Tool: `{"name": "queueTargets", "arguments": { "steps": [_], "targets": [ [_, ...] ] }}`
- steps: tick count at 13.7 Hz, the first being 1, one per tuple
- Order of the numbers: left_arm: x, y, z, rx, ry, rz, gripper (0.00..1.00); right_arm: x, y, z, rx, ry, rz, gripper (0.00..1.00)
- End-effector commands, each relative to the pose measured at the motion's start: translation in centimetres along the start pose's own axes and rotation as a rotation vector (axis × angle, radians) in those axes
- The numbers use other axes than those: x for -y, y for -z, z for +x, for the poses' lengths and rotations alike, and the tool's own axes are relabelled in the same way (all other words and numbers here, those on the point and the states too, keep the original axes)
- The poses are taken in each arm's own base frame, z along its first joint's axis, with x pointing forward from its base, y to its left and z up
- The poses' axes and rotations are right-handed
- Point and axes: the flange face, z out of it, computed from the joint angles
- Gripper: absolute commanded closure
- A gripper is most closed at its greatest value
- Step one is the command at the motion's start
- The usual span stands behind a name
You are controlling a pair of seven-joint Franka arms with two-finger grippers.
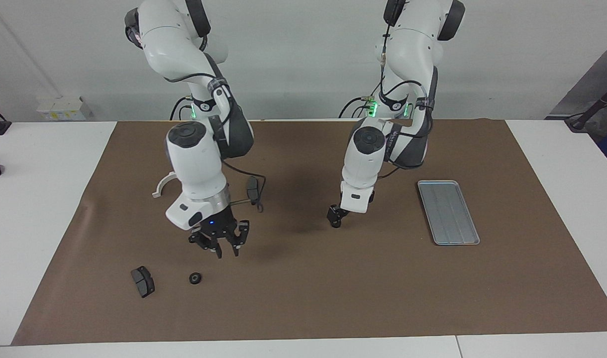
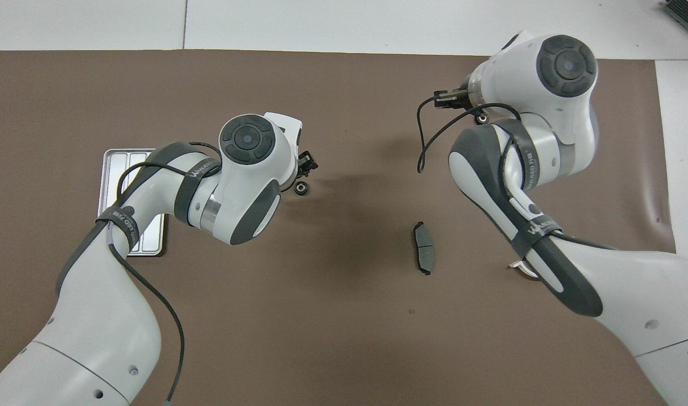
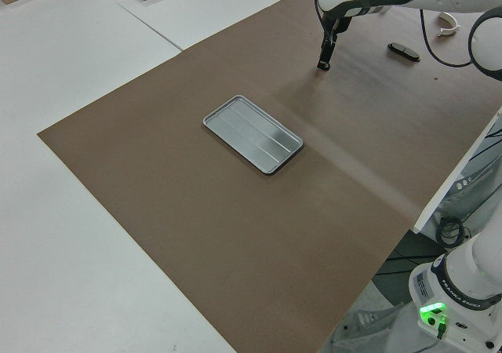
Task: Pick bearing gear from pile to tray
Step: 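Grasp the gear with the left gripper while the right gripper releases, then carry the gear to the tray while the right gripper returns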
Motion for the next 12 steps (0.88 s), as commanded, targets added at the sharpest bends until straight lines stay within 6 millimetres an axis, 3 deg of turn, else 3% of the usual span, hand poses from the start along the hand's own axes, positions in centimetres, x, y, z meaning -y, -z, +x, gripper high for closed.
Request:
{"name": "queueTargets", "arguments": {
  "steps": [1,4,5,6,8,9,12],
  "targets": [
    [-0.4,-0.8,0.0,-0.029,0.002,0.003,0.06,-5.9,-0.4,-0.4,0.06,-0.043,-0.007,0.58],
    [-1.0,-1.2,-0.8,-0.03,-0.012,-0.004,0.08,-9.5,-1.2,-1.0,0.07,-0.056,-0.019,0.58],
    [-1.4,-3.1,-1.3,-0.017,-0.028,0.018,0.08,-9.7,-1.8,-0.9,0.058,-0.058,-0.015,0.58],
    [-1.9,-3.9,-2.3,-0.012,-0.049,0.035,0.08,-9.6,-2.7,-0.8,0.035,-0.061,-0.009,0.58],
    [-2.1,-3.7,-2.6,-0.016,-0.058,0.04,0.08,-8.7,-5.7,-0.6,-0.013,-0.06,0.013,0.58],
    [-1.9,-4.1,-2.9,-0.011,-0.064,0.058,0.1,-9.1,-7.1,-0.6,-0.035,-0.064,0.016,0.58],
    [-1.7,-3.9,-2.9,0.003,-0.063,0.083,0.26,-9.4,-7.6,-0.3,-0.052,-0.062,0.012,0.6]
  ]
}}
